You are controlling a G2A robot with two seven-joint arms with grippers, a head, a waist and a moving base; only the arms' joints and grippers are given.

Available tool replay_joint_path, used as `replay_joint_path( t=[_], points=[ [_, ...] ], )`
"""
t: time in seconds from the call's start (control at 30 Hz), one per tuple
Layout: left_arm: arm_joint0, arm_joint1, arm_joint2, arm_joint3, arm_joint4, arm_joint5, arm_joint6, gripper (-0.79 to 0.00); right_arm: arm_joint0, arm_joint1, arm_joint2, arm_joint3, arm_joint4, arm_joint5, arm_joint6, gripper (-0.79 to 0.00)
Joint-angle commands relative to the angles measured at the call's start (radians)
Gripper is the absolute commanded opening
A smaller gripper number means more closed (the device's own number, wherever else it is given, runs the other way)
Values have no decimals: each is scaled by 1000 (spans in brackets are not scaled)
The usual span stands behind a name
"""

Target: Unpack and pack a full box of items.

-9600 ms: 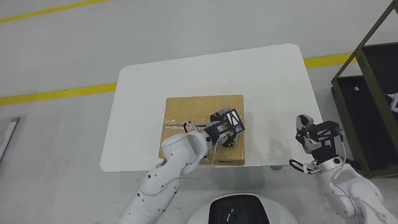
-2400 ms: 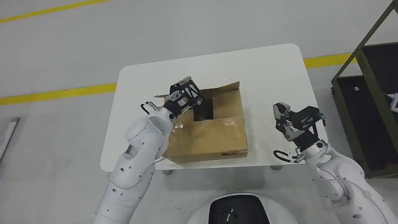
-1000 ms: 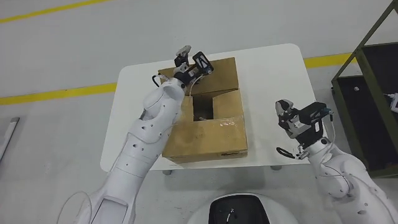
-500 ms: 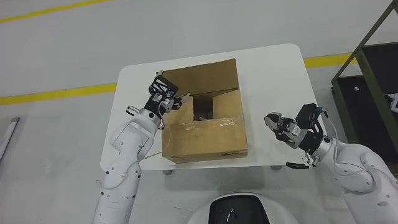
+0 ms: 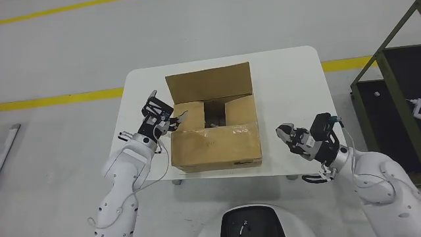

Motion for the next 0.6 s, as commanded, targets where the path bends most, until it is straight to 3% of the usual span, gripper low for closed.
replay_joint_path(
  t=[0.0,0.37,0.57],
  points=[
    [1,0,1,0,-3,3,0,0,15,2,-5,2,52,28,39,-785],
    [1,0,1,0,-3,3,0,0,231,27,-77,40,239,75,496,-785],
    [1,0,1,0,-3,3,0,0,237,27,-79,43,242,74,502,-785]
  ],
)
